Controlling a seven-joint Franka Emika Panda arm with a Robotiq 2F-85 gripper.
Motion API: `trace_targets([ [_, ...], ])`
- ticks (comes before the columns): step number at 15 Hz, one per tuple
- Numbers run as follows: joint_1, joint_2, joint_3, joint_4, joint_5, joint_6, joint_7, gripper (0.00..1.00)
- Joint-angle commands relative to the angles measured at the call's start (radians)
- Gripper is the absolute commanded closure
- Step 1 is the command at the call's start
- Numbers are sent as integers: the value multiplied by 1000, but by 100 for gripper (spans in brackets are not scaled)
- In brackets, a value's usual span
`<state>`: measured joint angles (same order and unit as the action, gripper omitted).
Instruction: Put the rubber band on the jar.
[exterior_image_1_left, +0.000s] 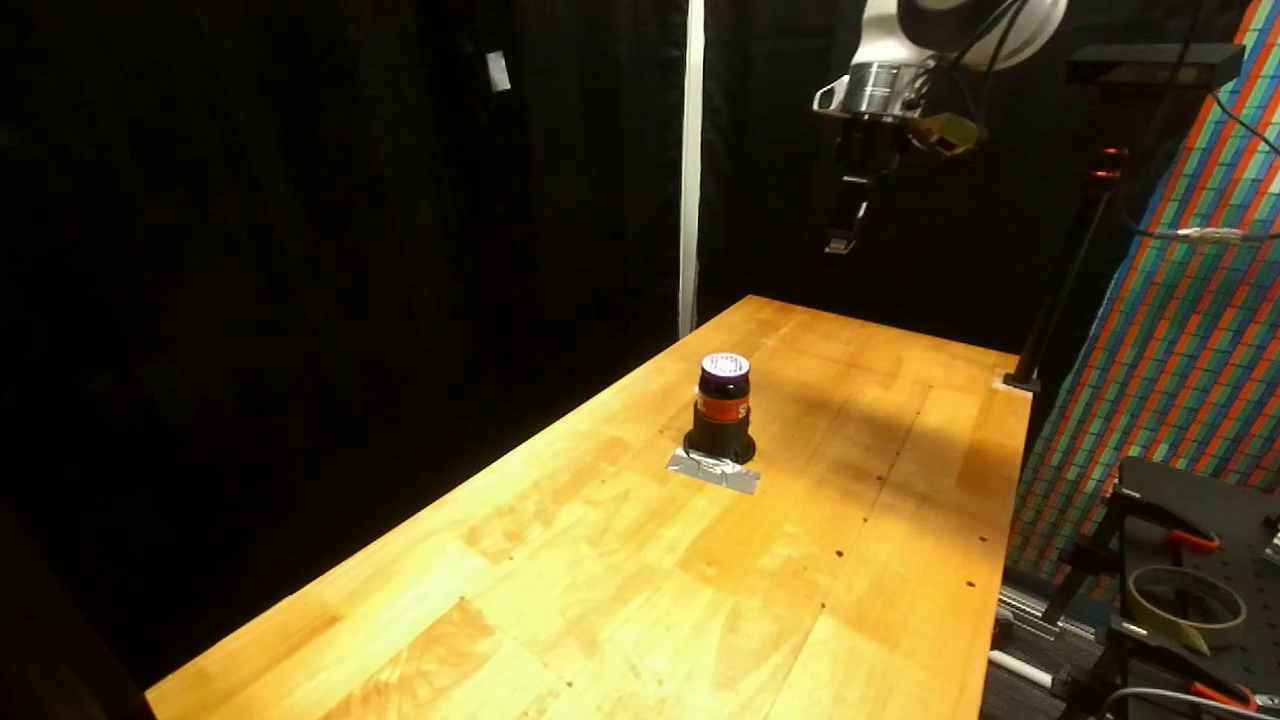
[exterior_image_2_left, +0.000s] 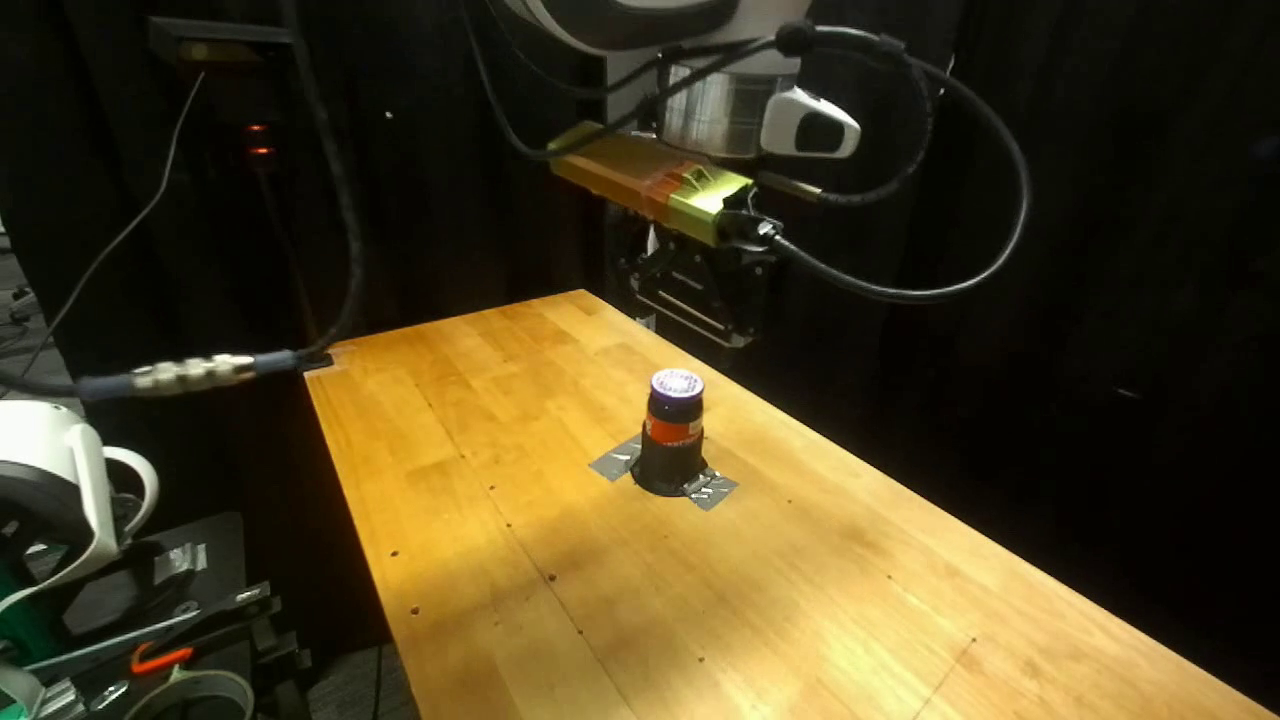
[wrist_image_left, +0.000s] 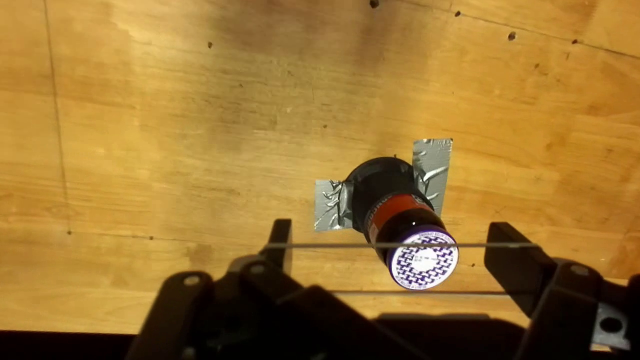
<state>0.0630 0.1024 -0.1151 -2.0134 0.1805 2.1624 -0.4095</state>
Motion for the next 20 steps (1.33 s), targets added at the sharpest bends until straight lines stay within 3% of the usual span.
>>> trace_targets([
  [1, -34, 217, 77, 252, -4, -98, 20, 0],
  [9, -36, 551, 150, 621, -118, -276, 60, 0],
  [20, 6, 750, 212, 880, -130, -323, 150, 0],
])
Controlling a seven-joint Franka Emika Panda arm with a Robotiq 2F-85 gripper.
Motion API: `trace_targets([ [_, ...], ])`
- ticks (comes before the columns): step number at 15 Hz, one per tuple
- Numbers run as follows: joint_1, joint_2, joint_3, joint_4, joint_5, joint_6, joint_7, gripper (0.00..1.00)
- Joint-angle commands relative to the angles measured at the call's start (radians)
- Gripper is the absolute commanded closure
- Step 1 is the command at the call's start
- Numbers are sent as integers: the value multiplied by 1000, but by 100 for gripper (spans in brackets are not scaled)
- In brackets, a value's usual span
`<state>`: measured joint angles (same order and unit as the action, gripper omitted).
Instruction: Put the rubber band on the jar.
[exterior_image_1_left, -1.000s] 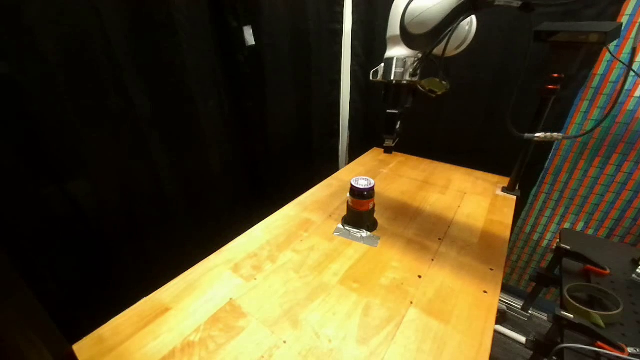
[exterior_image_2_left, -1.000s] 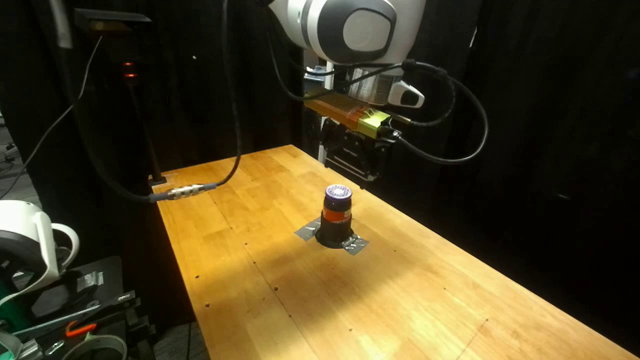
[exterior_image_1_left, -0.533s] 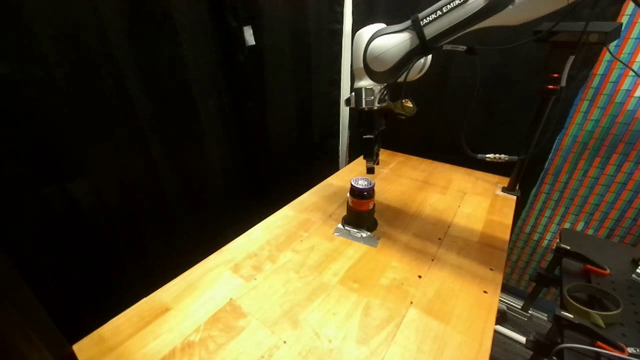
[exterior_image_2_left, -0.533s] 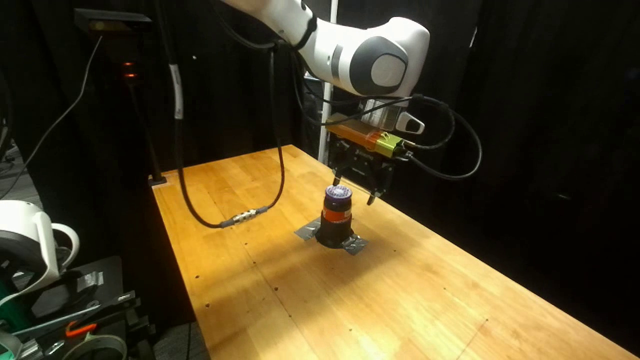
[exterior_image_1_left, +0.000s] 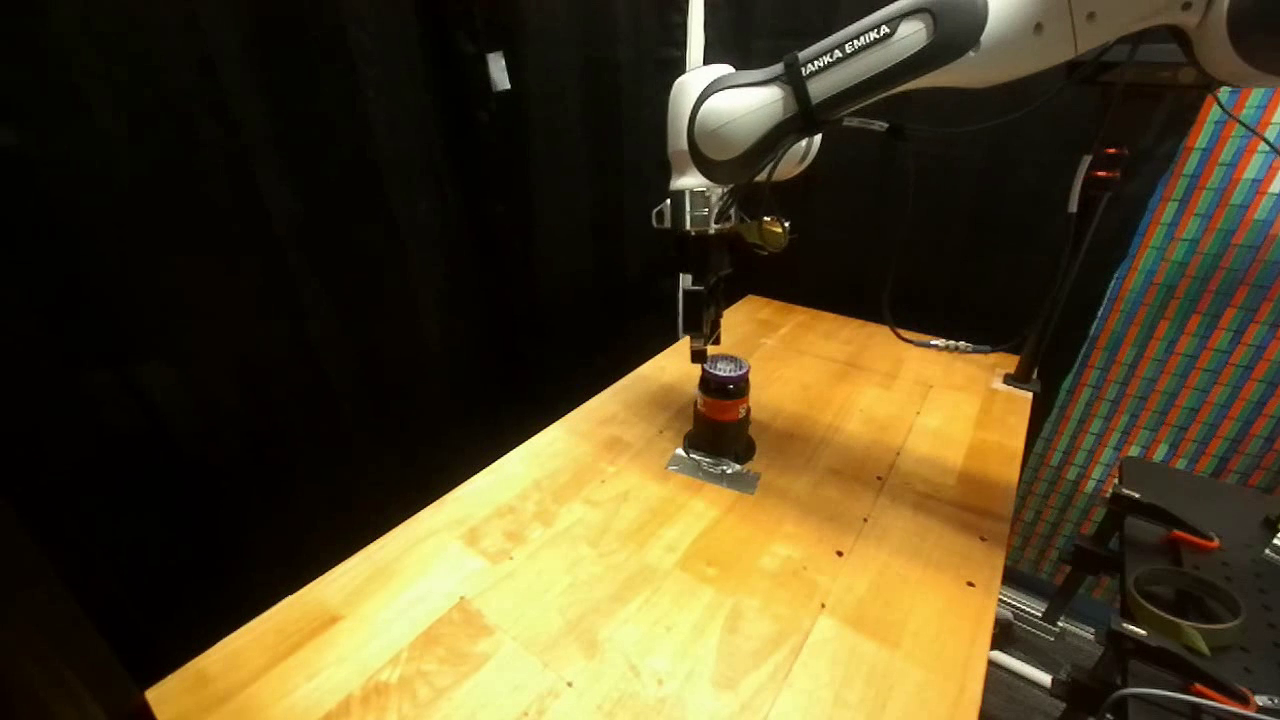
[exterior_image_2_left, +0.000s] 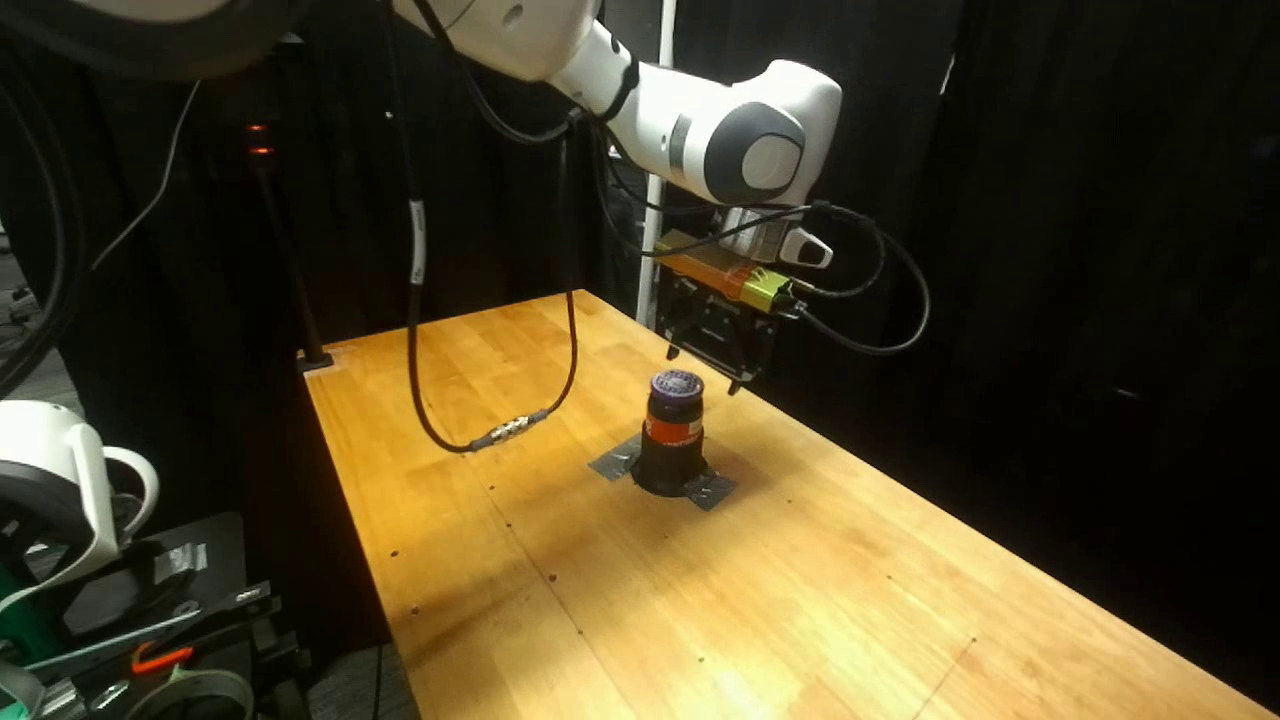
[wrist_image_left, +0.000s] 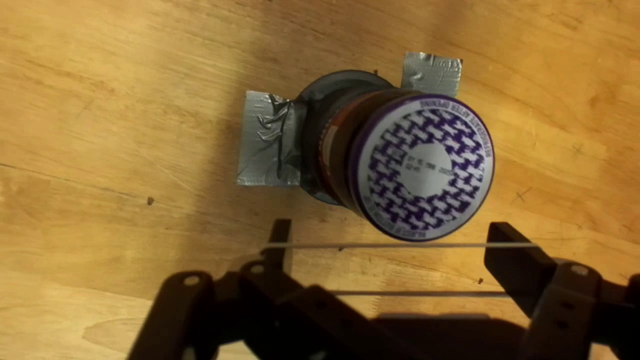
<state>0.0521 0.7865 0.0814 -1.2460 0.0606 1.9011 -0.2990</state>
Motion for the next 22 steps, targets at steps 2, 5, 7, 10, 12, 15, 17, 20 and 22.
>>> trace_targets([
  [2, 53, 107, -1, 166, -43, -116, 88, 0],
  [5, 104, 163, -32, 233, -112, -206, 178, 0],
  [7, 133, 188, -55, 269, -166, -259, 228, 0],
  [10, 159, 195, -80, 279, -216, -355, 283, 0],
  [12, 156, 171, -76, 245, -222, -416, 280, 0],
  [15, 133, 97, -70, 124, -208, -399, 238, 0],
  [17, 112, 37, -65, 27, -201, -347, 221, 0],
  [20, 77, -49, -53, -109, -202, -245, 214, 0],
  [22, 59, -105, -50, -197, -199, -163, 211, 0],
])
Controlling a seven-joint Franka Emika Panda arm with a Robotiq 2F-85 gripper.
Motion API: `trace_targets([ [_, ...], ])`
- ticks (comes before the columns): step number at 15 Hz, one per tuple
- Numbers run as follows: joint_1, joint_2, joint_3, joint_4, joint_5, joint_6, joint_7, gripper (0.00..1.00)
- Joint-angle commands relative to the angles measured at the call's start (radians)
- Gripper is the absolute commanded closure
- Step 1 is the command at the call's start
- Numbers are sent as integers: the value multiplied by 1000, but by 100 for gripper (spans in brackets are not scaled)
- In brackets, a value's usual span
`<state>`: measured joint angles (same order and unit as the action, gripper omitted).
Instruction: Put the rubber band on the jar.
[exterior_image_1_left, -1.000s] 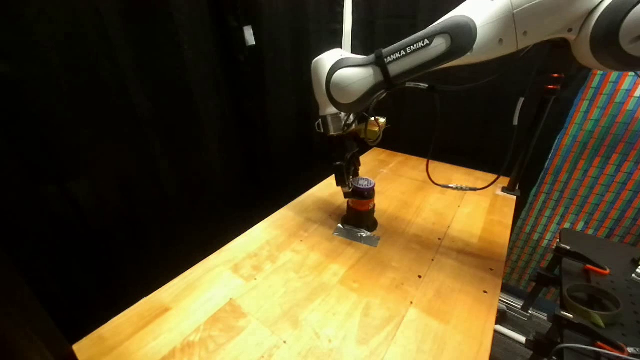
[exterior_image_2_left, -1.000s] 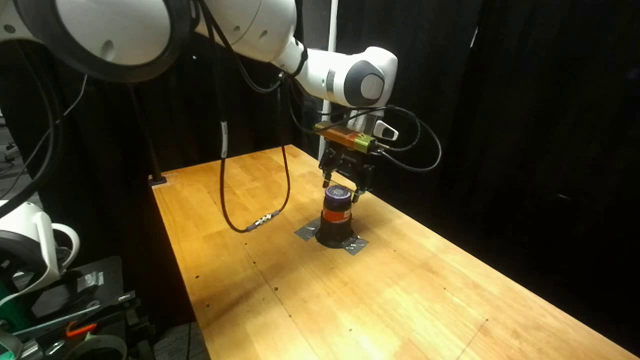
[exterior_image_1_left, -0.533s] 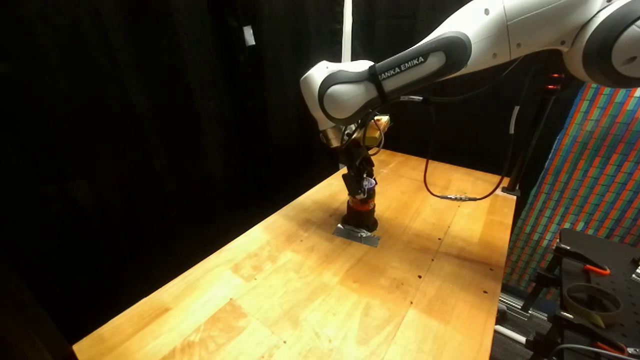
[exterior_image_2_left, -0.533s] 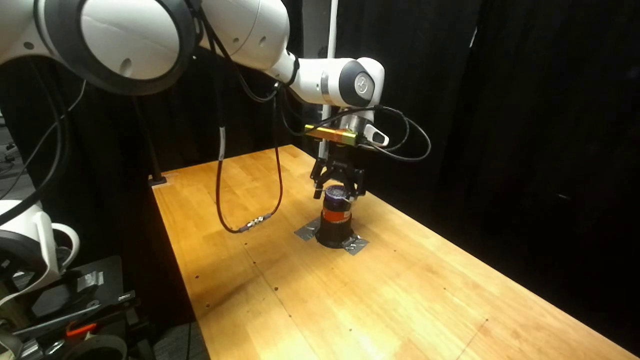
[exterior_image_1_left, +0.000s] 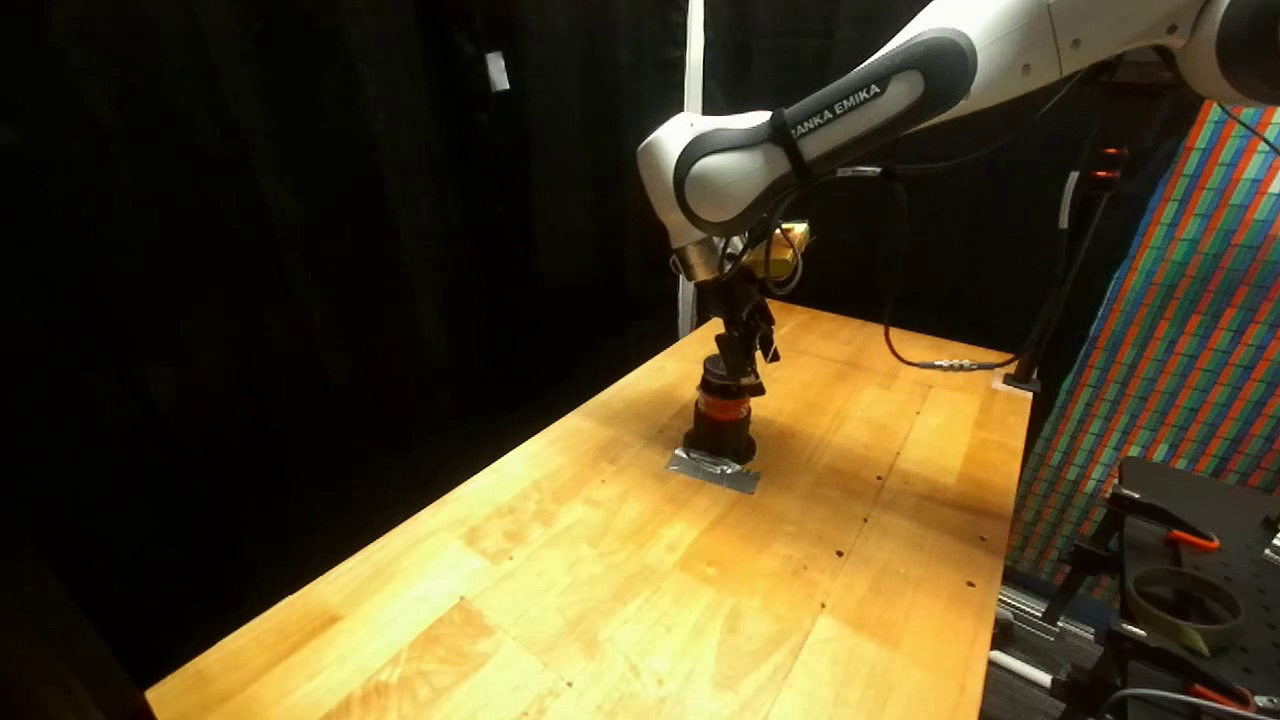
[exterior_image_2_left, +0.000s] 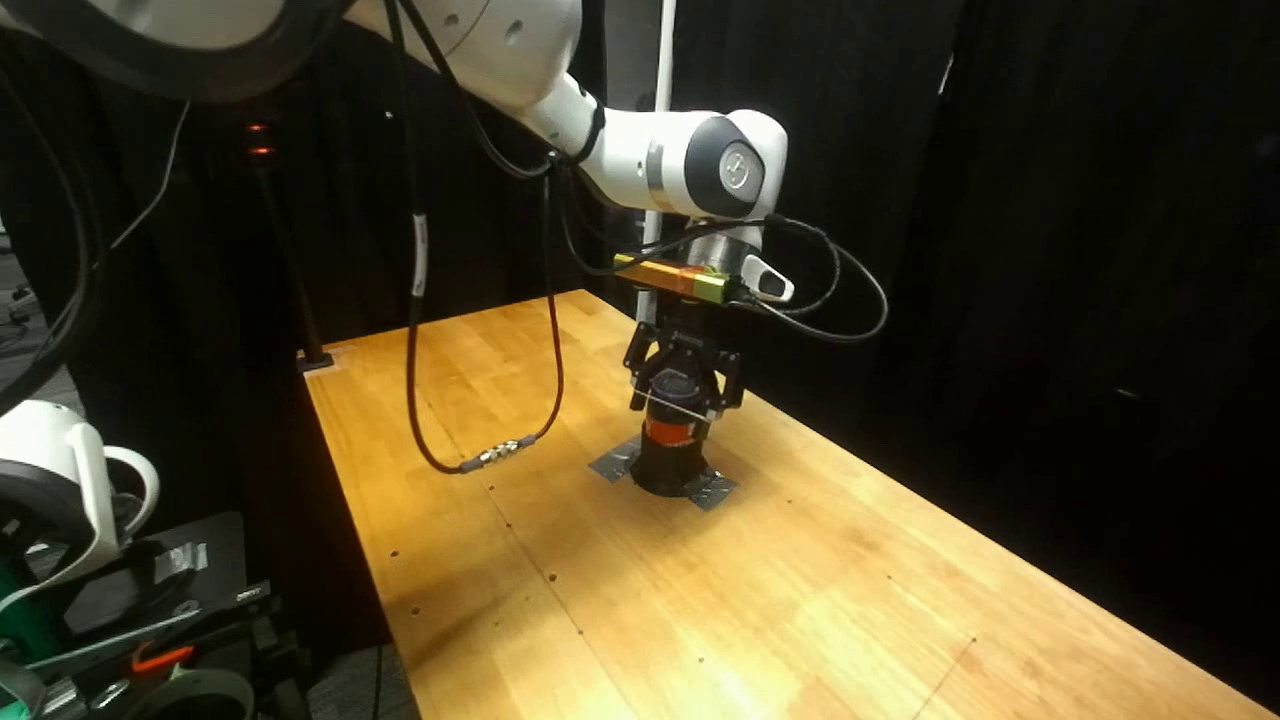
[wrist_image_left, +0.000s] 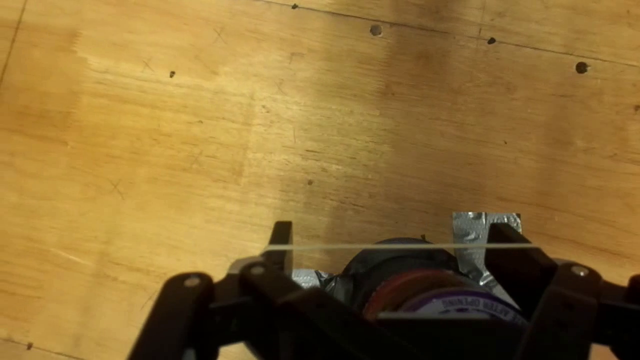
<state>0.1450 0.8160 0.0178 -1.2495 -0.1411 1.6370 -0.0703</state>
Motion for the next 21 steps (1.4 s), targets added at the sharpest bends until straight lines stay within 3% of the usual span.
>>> trace_targets([
  [1, -42, -160, 17, -237, 4, 142, -21, 0],
  [6, -77, -267, 38, -472, 25, 420, -69, 0],
  [8, -71, -307, 34, -572, 3, 583, -58, 0],
  [9, -61, -335, 25, -621, -20, 667, -46, 25],
  [10, -58, -361, 23, -672, -34, 750, -44, 26],
  [17, -25, -514, -20, -1064, -133, 1270, 28, 80],
  [20, 10, -568, -91, -1234, -216, 1507, 89, 87],
  [21, 65, -586, -170, -1292, -268, 1596, 118, 89],
])
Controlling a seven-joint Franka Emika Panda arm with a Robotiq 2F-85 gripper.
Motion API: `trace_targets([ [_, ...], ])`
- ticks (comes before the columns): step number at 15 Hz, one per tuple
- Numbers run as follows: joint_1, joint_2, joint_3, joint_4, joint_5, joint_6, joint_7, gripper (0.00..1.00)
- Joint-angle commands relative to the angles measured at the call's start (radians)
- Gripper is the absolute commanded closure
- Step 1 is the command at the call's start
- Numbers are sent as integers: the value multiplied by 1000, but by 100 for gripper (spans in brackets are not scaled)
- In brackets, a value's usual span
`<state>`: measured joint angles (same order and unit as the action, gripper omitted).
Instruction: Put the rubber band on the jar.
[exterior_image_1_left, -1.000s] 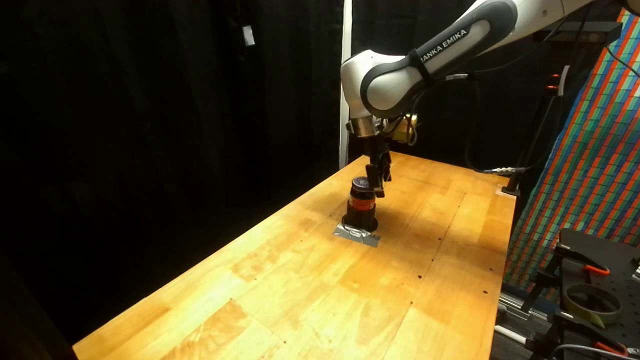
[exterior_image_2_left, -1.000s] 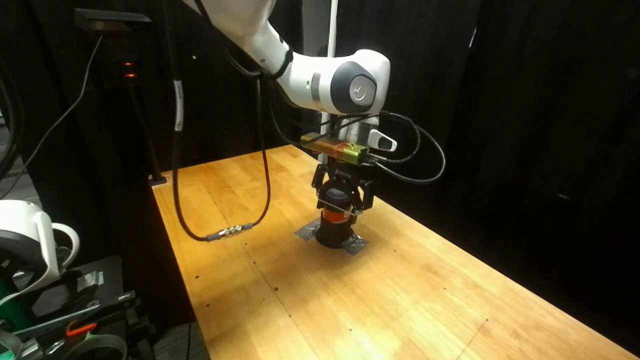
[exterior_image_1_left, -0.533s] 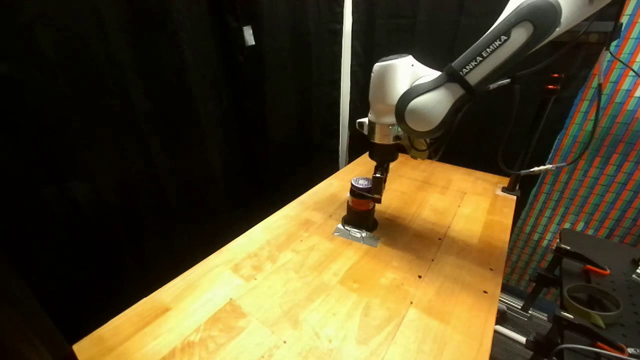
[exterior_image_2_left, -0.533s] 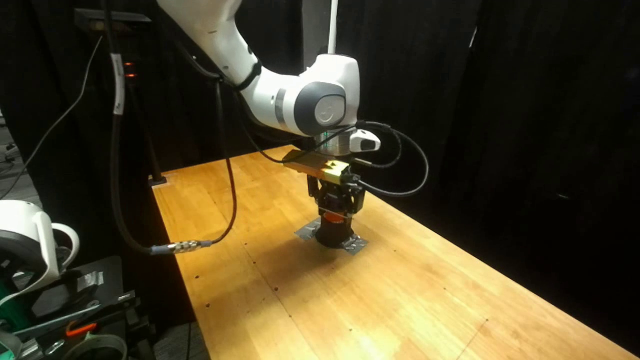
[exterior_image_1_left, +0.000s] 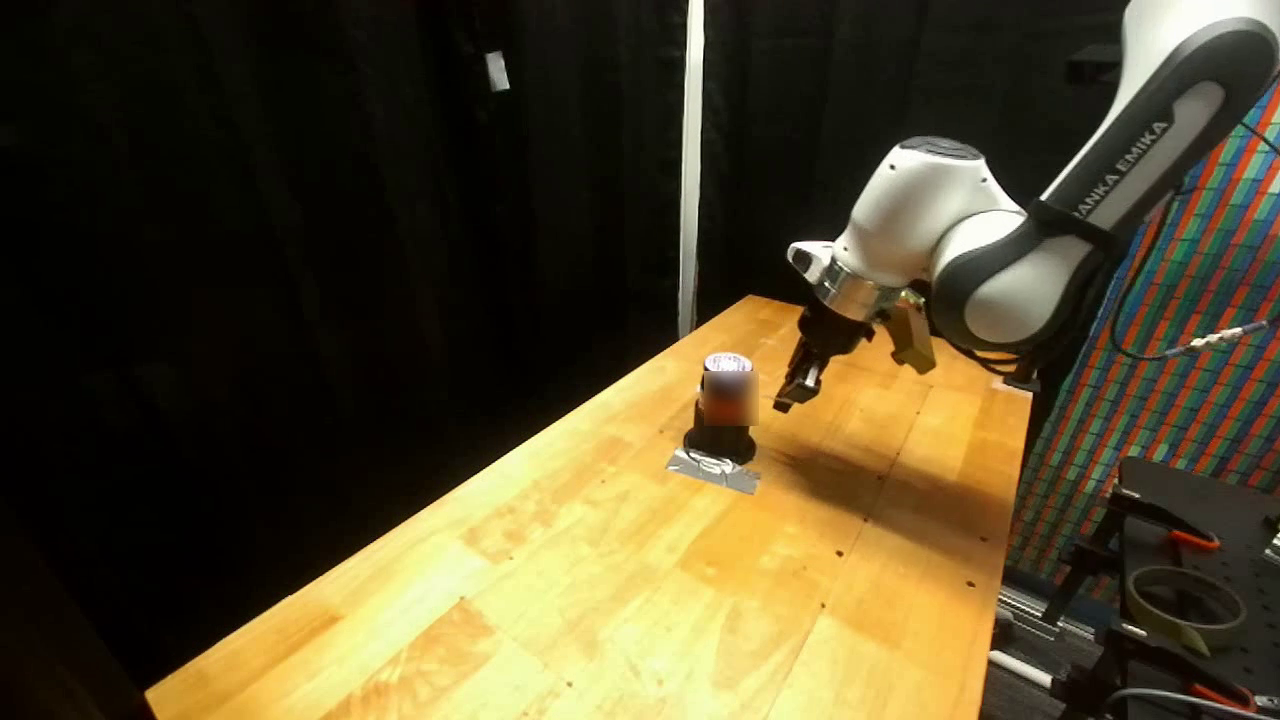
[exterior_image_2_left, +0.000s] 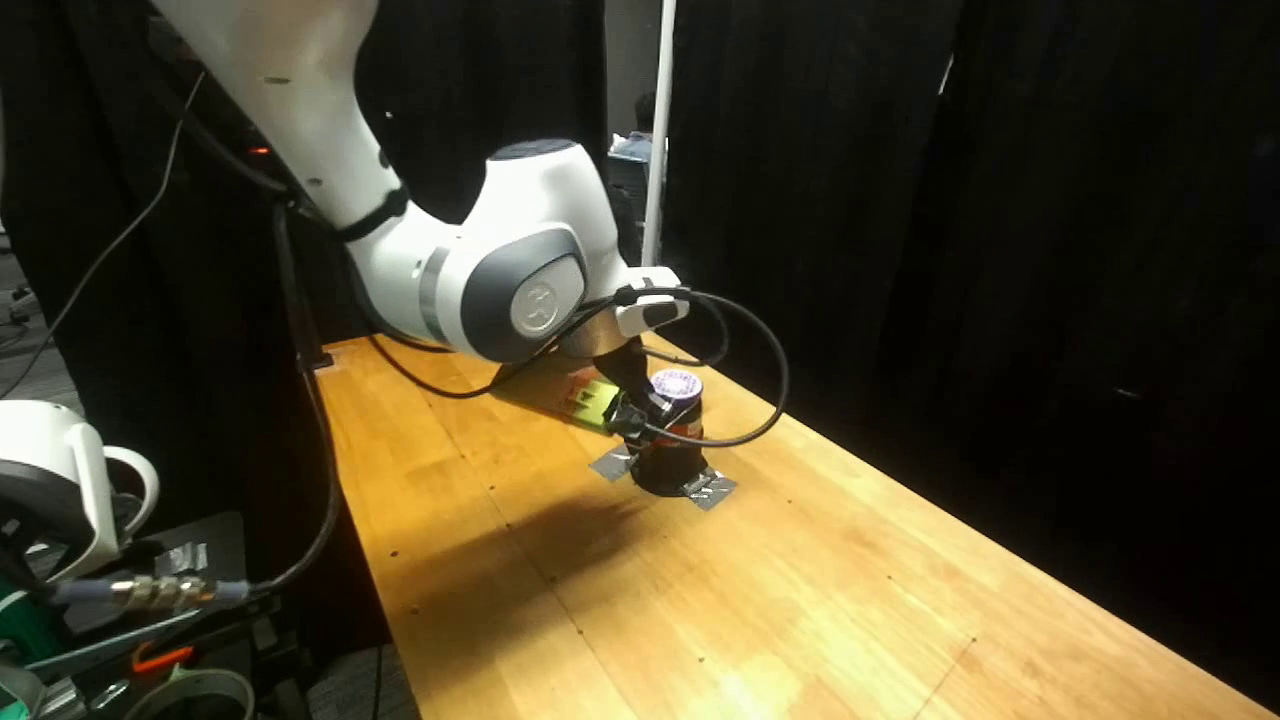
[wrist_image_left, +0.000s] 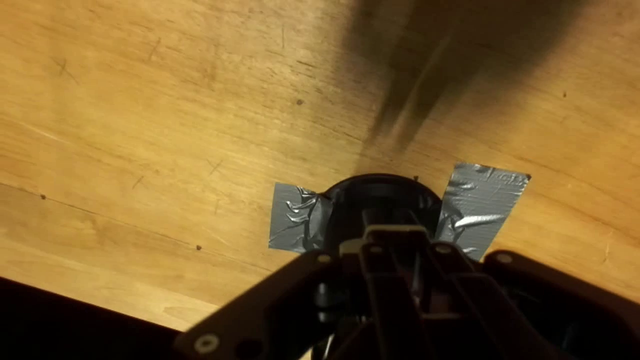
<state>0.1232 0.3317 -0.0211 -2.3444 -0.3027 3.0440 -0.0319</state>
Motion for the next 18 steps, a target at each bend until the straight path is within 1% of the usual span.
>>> trace_targets([
  [1, 143, -105, -209, -227, -139, 262, 96, 84],
  [2, 205, -102, -293, -257, -143, 348, 84, 83],
  [3, 265, -94, -370, -281, -105, 425, 38, 83],
  [4, 337, -67, -442, -306, -34, 520, -11, 83],
  [5, 369, -48, -468, -332, 17, 598, -51, 84],
  [6, 390, -29, -477, -356, 53, 674, -73, 86],
  [8, 407, 6, -459, -397, 84, 809, -79, 87],
  [9, 258, 5, -278, -419, 156, 871, -164, 86],
  [10, 241, 28, -240, -427, 167, 931, -162, 87],
  [12, 182, 74, -140, -434, 199, 1046, -175, 87],
  [13, 155, 125, -103, -403, 210, 1102, -176, 86],
  [14, 144, 149, -76, -404, 234, 1164, -189, 87],
  [15, 134, 168, -55, -401, 262, 1215, -196, 85],
  [16, 134, 196, -37, -399, 307, 1282, -205, 87],
  [17, 137, 112, -25, -360, 339, 1183, -211, 87],
  [18, 145, 120, -11, -337, 389, 1186, -216, 88],
])
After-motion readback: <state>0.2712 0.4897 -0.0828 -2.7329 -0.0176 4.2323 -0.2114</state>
